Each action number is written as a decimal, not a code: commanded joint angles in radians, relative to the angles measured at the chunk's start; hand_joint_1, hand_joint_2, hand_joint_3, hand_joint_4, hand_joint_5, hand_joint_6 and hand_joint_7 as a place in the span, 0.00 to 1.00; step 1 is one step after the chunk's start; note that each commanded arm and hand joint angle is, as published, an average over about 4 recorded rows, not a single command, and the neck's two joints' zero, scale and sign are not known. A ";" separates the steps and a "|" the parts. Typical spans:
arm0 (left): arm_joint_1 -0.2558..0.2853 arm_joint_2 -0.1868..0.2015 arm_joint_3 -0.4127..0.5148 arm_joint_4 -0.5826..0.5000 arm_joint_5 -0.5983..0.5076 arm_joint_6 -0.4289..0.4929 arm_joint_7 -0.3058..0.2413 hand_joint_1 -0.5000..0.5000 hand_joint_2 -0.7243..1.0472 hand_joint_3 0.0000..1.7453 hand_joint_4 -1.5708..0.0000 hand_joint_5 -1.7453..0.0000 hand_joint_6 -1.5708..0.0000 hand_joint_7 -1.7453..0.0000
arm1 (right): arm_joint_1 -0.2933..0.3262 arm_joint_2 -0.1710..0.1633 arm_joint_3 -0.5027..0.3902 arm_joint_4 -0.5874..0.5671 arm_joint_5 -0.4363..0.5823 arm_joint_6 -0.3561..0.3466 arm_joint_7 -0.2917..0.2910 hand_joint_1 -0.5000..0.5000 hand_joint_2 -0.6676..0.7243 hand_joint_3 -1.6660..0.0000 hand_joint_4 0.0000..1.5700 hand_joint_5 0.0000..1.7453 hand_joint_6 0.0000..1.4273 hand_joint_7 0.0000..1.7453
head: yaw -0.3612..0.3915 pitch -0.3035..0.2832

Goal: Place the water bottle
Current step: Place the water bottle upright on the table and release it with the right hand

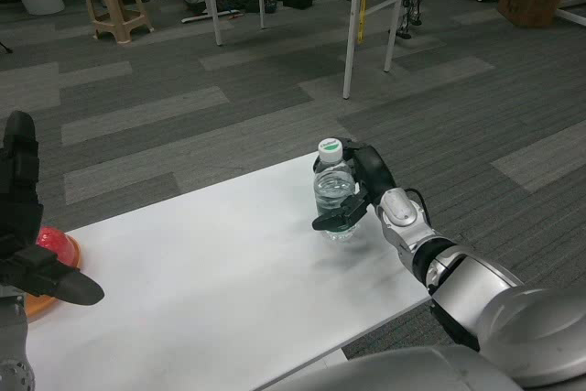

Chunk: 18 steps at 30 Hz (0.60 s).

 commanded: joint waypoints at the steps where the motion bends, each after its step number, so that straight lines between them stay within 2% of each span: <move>1: 0.010 -0.001 0.004 -0.005 -0.003 -0.009 -0.003 0.07 0.10 0.05 1.00 0.94 1.00 1.00 | 0.044 0.014 -0.039 -0.011 -0.004 0.020 0.020 0.82 0.23 0.61 0.77 0.85 0.58 0.75 | -0.001 0.000; 6: 0.010 -0.001 0.004 -0.005 -0.003 -0.009 -0.004 0.07 0.10 0.05 1.00 0.94 1.00 1.00 | 0.063 0.018 -0.083 -0.031 -0.003 0.021 0.042 0.76 0.24 0.56 0.70 0.89 0.48 0.67 | 0.000 0.006; 13: 0.010 -0.001 0.005 -0.005 -0.003 -0.009 -0.004 0.07 0.10 0.05 1.00 0.94 1.00 1.00 | 0.074 0.022 -0.111 -0.037 -0.002 0.023 0.066 0.62 0.30 0.79 0.63 0.89 0.37 0.72 | 0.000 0.008; 15: 0.010 -0.001 0.004 -0.005 -0.003 -0.009 -0.004 0.07 0.10 0.05 1.00 0.94 1.00 1.00 | 0.075 0.022 -0.112 -0.037 -0.002 0.023 0.069 0.52 0.35 0.87 0.61 0.89 0.34 0.72 | 0.000 0.008; 18: 0.010 -0.001 0.005 -0.005 -0.003 -0.009 -0.003 0.07 0.10 0.05 1.00 0.94 1.00 1.00 | 0.075 0.023 -0.114 -0.037 -0.002 0.023 0.071 0.34 0.44 0.90 0.59 0.89 0.30 0.71 | 0.001 0.007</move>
